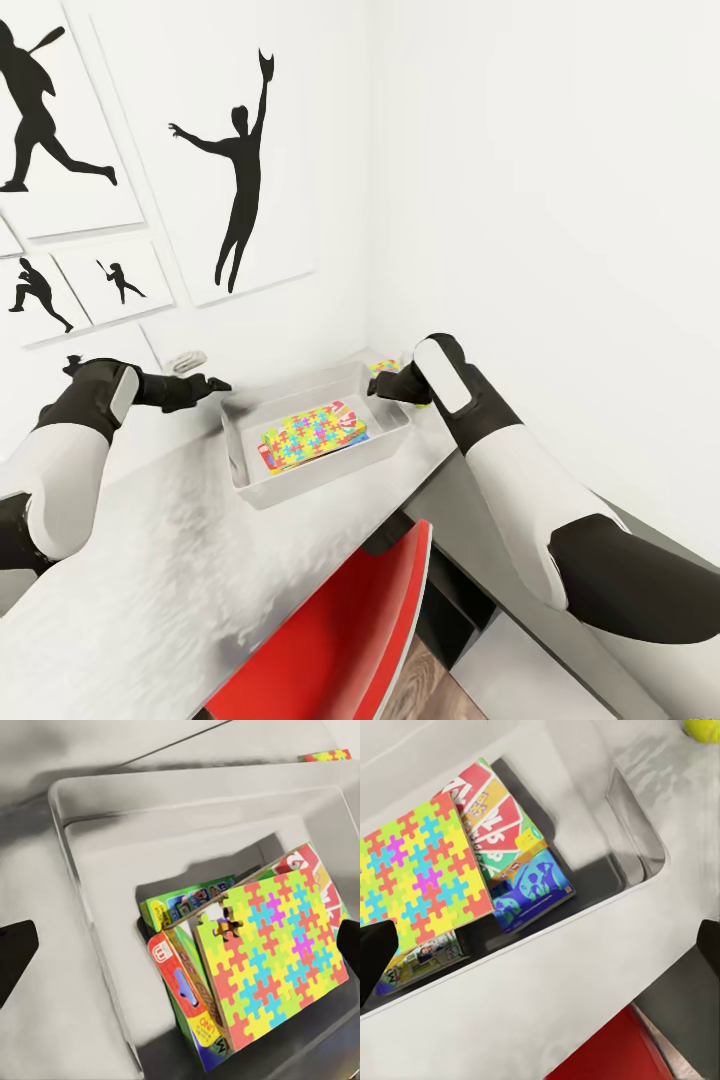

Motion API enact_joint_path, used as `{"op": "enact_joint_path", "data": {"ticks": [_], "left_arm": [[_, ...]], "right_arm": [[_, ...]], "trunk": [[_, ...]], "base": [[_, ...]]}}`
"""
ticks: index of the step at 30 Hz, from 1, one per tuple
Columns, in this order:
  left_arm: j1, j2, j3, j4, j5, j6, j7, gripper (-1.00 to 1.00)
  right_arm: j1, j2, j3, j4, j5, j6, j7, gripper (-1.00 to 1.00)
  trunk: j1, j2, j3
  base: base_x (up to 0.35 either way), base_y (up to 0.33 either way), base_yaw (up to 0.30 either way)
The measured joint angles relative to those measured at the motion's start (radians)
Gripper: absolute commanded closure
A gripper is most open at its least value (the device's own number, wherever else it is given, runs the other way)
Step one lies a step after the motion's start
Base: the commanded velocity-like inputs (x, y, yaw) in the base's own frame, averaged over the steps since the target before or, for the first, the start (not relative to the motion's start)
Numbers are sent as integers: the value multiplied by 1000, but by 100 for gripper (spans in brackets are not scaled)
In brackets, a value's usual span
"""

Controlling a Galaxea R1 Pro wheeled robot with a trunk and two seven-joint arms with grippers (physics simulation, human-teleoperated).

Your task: Put all the toys in the child's room - the three board games (two on the bed and one on the table), the two jigsaw puzzles on the table, and the tennis ball on the table - inside the toy box on the table in the child's room.

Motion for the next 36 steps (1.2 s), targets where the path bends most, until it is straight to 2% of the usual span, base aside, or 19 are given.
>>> {"op": "enact_joint_path", "data": {"ticks": [6,22,28,36], "left_arm": [[0,-1,1,0,0,2,10,-100],[0,-1,0,0,0,3,11,-100],[0,-1,0,0,0,3,11,-100],[0,-1,-1,0,0,8,12,-100]], "right_arm": [[0,0,1,-5,26,7,1,-100],[-19,0,1,-25,36,12,2,-100],[-60,0,3,-9,38,11,0,-100],[-142,0,2,122,40,-3,0,-100]], "trunk": [[0,0,0],[0,0,-18],[0,0,-28],[0,0,-41]], "base": [[0,0,0],[0,0,0],[0,0,0],[0,0,0]]}}
